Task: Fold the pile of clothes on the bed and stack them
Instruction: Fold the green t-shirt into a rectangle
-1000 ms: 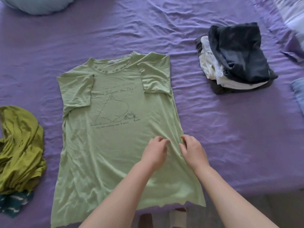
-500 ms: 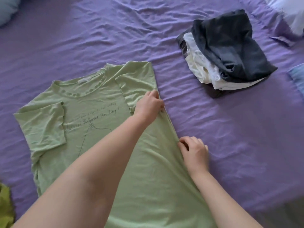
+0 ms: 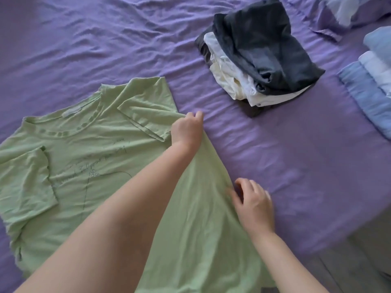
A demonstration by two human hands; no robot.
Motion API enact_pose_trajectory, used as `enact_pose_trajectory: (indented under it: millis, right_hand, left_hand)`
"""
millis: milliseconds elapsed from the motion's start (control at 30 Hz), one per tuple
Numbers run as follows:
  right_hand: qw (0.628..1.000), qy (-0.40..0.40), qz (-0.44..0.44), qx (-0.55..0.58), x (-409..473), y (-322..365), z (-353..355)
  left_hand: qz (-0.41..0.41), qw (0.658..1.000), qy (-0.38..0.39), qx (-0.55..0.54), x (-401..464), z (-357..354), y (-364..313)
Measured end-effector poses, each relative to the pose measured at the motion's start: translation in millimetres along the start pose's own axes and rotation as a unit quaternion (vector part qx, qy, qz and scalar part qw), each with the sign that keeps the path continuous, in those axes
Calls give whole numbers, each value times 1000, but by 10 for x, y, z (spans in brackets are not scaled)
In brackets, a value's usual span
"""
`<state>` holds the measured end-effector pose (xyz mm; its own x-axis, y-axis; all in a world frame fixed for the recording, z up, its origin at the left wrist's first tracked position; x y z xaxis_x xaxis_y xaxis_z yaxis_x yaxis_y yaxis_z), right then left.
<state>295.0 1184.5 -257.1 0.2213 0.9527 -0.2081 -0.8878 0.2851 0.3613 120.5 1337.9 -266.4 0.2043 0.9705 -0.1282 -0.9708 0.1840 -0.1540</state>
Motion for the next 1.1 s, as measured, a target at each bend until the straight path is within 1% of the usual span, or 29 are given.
enact_pose_trajectory:
  millis: [67, 133, 200, 267, 300, 367, 467, 500, 567, 600, 633, 667, 700, 767, 800, 833, 900, 1000, 1033, 1100]
  right_hand:
    - [1000, 7, 14, -20, -239, -118, 29]
    - [999, 25, 5, -41, -401, -243, 40]
    - [997, 53, -45, -45, -431, -325, 70]
    - [992, 77, -98, -33, -409, -362, 86]
    - [992, 74, -102, -23, -412, -350, 106]
    - [994, 86, -63, -24, -477, -305, 120]
    - [977, 163, 29, -131, -662, -400, 83]
    - [973, 175, 29, -144, -702, -474, 88]
    - [979, 175, -14, -103, -749, -580, 132]
    - [981, 175, -36, -82, -776, -610, 149]
    - [980, 178, -46, -78, -817, -615, 164]
    - [978, 185, -45, -88, -871, -615, 173]
    - [975, 193, -40, -102, -932, -619, 179]
    - [969, 198, -32, -142, -1056, -618, 216]
    - [966, 196, -22, -168, -1113, -625, 231]
    - [961, 193, -13, -196, -1164, -641, 241]
    - [954, 198, -4, -225, -1244, -662, 243]
    - [955, 214, -22, -205, -1312, -662, 214]
    - [957, 216, -32, -191, -1328, -659, 202]
    - [965, 203, -38, -159, -1353, -654, 186]
  left_hand:
    - [-5, 999, -6, -34, -197, -54, -68]
    - [-40, 997, 16, -63, -482, -144, -151]
    - [-58, 992, 62, -89, -822, -219, -269]
    - [-56, 989, 96, -96, -1156, -291, -407]
    - [-53, 988, 106, -97, -1332, -327, -490]
    - [-45, 987, 118, -101, -1685, -373, -644]
    - [-47, 983, 137, -109, -2231, -431, -820]
    - [-56, 981, 150, -106, -2403, -449, -868]
    - [-65, 976, 181, -104, -2700, -465, -918]
    - [-54, 975, 188, -108, -2832, -466, -917]
    - [-24, 975, 186, -117, -2966, -453, -893]
    - [27, 976, 173, -131, -3109, -426, -844]
    - [96, 973, 151, -145, -3266, -391, -770]
    - [252, 949, 88, -166, -3643, -322, -564]
    - [318, 932, 59, -165, -3852, -297, -451]
    - [372, 914, 46, -158, -4068, -282, -350]
    - [452, 878, 50, -146, -4473, -274, -192]
    - [564, 807, 58, -163, -4962, -300, -92]
    - [595, 782, 50, -179, -5065, -314, -93]
    - [642, 734, -8, -222, -5171, -334, -112]
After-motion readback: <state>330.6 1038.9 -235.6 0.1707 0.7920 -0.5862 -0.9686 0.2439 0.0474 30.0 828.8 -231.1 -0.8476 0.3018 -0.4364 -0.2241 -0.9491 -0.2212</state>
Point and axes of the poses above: each hand's wrist, its own x-axis towards the middle knuckle, its own z-axis out of the back of the hand, y = z × x, the point moved 2 cm from there along x, towards the middle knuckle, and after that the axes turned 15 degrees about -z, right-handed, at the moved point
